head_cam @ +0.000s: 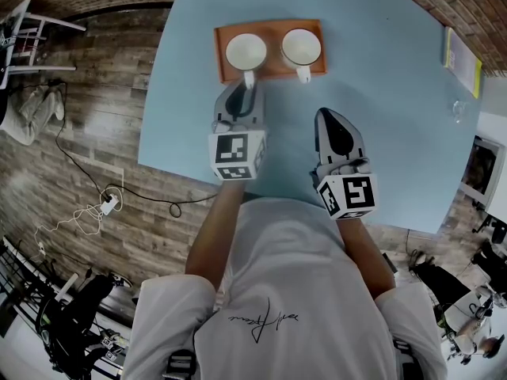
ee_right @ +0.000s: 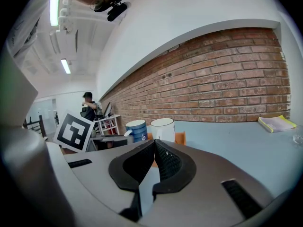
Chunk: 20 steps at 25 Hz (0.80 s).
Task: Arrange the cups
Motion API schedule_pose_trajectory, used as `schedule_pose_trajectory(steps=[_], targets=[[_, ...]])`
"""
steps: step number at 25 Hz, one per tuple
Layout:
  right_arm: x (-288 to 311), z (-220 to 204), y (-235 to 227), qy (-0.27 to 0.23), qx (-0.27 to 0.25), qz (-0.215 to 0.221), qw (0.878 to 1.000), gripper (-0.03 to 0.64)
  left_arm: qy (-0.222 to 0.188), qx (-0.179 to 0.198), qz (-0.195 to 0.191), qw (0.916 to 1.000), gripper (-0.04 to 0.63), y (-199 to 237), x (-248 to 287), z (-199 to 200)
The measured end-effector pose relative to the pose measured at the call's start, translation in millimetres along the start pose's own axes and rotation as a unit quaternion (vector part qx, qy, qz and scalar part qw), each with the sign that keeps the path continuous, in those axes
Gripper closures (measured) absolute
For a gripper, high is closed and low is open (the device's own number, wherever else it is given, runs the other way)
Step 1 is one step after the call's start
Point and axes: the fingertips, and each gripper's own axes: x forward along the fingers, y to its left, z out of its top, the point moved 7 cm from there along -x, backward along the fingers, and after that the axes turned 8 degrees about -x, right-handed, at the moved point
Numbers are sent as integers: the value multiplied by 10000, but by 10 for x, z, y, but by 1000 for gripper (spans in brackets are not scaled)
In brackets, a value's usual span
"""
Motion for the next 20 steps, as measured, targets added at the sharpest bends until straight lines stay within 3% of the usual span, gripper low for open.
schedule_pose_trajectory(steps=[9, 20], targets=[[4, 16, 25, 9, -34, -22, 10000, 595, -17, 178, 2, 9998, 524, -32, 5, -15], [-12, 60, 52, -46, -88, -50, 9999, 595, -41, 146, 101, 9998, 457, -5, -84, -12]])
